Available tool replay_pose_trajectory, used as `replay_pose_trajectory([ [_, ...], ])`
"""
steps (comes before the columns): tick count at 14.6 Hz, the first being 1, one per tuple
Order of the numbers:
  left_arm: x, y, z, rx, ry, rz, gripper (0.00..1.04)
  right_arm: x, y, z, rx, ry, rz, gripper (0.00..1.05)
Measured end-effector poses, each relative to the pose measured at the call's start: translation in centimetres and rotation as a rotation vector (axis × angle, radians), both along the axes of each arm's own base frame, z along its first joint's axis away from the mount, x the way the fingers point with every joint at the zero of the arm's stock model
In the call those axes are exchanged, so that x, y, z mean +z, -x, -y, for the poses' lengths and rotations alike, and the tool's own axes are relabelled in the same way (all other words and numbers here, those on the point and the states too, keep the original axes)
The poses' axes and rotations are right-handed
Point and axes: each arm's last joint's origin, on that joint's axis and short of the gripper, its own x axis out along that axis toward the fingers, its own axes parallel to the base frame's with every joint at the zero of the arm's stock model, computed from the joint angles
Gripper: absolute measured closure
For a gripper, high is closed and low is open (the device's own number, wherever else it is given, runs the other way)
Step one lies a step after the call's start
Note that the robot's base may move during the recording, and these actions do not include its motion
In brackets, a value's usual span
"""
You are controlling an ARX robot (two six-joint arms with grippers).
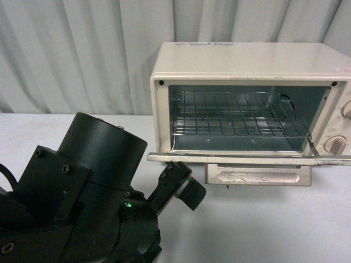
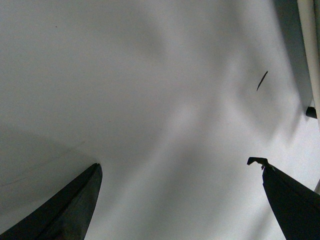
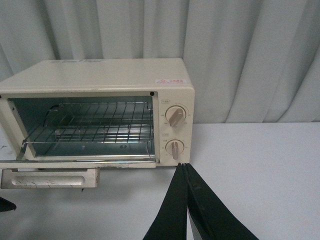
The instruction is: Open oven
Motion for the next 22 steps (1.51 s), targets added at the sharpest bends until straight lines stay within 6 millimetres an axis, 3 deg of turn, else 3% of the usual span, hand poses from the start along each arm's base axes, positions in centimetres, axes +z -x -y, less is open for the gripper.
replay_pose_trajectory([
  [5, 0.0, 0.0, 0.0, 0.000, 0.000, 0.000, 0.07, 0.1, 0.0, 0.0, 0.000, 0.000, 0.006, 0.99],
  [11, 0.0, 0.0, 0.0, 0.004, 0.000, 0.006, 0.07, 0.0, 0.0, 0.0, 0.000, 0.000, 0.006, 0.19],
  [12, -0.2, 0.6, 0.2, 0.103, -0.066, 0.140, 0.07, 0.0, 0.0, 0.0, 0.000, 0.000, 0.006, 0.05],
  [13, -0.2, 1.1, -0.2, 0.159, -0.110, 0.193, 0.07, 0.0, 0.0, 0.0, 0.000, 0.000, 0.006, 0.07],
  [16, 2.1, 2.6, -2.0, 0.079, -0.092, 0.265, 0.07, 0.0, 0.0, 0.0, 0.000, 0.000, 0.005, 0.06],
  [20, 5.2, 6.0, -6.8, -0.102, -0.103, 0.320, 0.07, 0.0, 0.0, 0.0, 0.000, 0.000, 0.006, 0.06],
  [22, 7.4, 6.5, -9.2, -0.062, -0.176, 0.377, 0.07, 0.0, 0.0, 0.0, 0.000, 0.000, 0.006, 0.06],
])
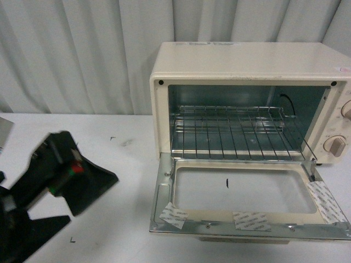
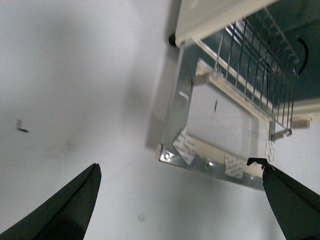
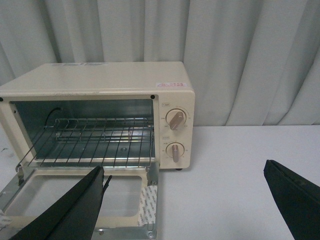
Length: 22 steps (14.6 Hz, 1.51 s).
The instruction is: Open oven
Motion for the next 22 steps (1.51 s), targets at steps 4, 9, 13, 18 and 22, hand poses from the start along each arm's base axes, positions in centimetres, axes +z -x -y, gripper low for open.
replay_pose_trajectory([
  [4, 4.6, 2.6, -4.0, 0.207, -0.445, 0.613, 0.34, 0.0, 0.0, 0.0, 0.000, 0.000, 0.000, 0.06],
  [9, 5.2, 4.2, -5.1, 0.176, -0.651, 0.735, 0.63, 0.0, 0.0, 0.0, 0.000, 0.000, 0.000, 0.06],
  [13, 4.0, 5.7, -5.9, 0.133, -0.715, 0.713, 0.95, 0.0, 0.0, 0.0, 0.000, 0.000, 0.000, 0.06],
  [18, 2.9, 7.7, -7.3, 0.132, -0.719, 0.725, 1.03, 0.0, 0.0, 0.0, 0.000, 0.000, 0.000, 0.06],
  [22, 3.5, 9.2, -7.3, 0.143, -0.719, 0.749, 1.03, 0.0, 0.0, 0.0, 0.000, 0.000, 0.000, 0.06],
])
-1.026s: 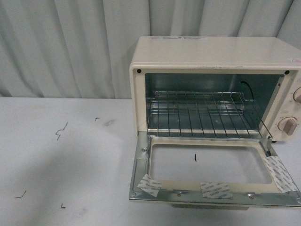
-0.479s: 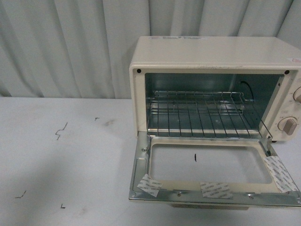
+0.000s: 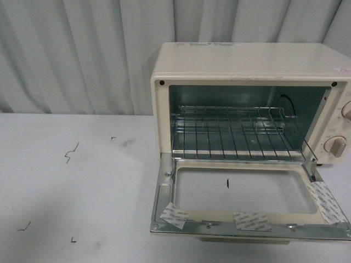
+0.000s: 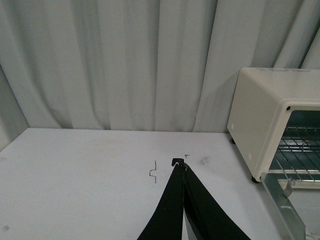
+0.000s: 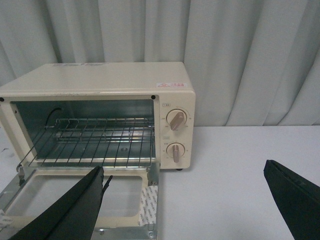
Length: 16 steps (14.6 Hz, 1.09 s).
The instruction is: Open oven
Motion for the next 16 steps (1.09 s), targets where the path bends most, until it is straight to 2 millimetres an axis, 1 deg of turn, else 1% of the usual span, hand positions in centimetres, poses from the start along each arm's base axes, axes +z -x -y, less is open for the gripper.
replay_pose_trajectory([
  [14, 0.0, 1.4, 0.0, 0.000, 0.000, -0.001, 1.03, 0.0, 0.0, 0.0, 0.000, 0.000, 0.000, 0.06],
  [15, -0.6, 1.9, 0.0, 0.000, 0.000, -0.048, 1.03, 0.0, 0.0, 0.0, 0.000, 0.000, 0.000, 0.06],
  [16, -0.4, 2.5, 0.0, 0.000, 0.000, -0.010, 1.03, 0.0, 0.0, 0.0, 0.000, 0.000, 0.000, 0.06],
])
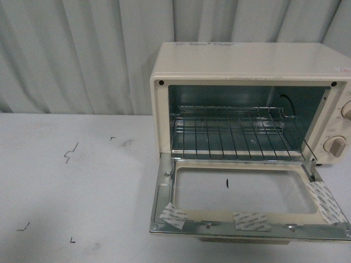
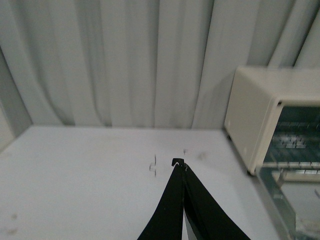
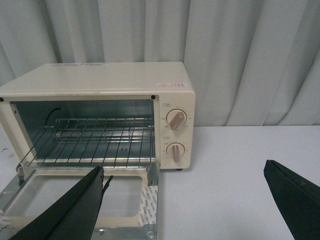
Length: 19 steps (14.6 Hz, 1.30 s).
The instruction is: Open oven
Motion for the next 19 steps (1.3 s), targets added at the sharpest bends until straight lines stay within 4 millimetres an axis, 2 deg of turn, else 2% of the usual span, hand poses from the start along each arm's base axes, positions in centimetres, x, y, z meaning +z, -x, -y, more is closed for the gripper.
replay_pose_trajectory([
  [4, -0.03, 0.00, -0.02, 0.003, 0.000, -0.003, 1.03, 0.00, 0.00, 0.00, 0.000, 0.000, 0.000, 0.06],
  [5, -0.03, 0.00, -0.02, 0.003, 0.000, -0.003, 0.99, 0.01, 0.00, 0.00, 0.000, 0.000, 0.001, 0.06],
  [12, -0.03, 0.00, -0.02, 0.002, 0.000, -0.003, 0.05, 0.00, 0.00, 0.00, 0.000, 0.000, 0.000, 0.06],
  [13, -0.03, 0.00, -0.02, 0.002, 0.000, -0.003, 0.08, 0.00, 0.00, 0.00, 0.000, 0.000, 0.000, 0.06],
  [19, -0.02, 0.00, -0.02, 0.002, 0.000, -0.002, 0.07, -0.02, -0.01, 0.00, 0.000, 0.000, -0.003, 0.06],
])
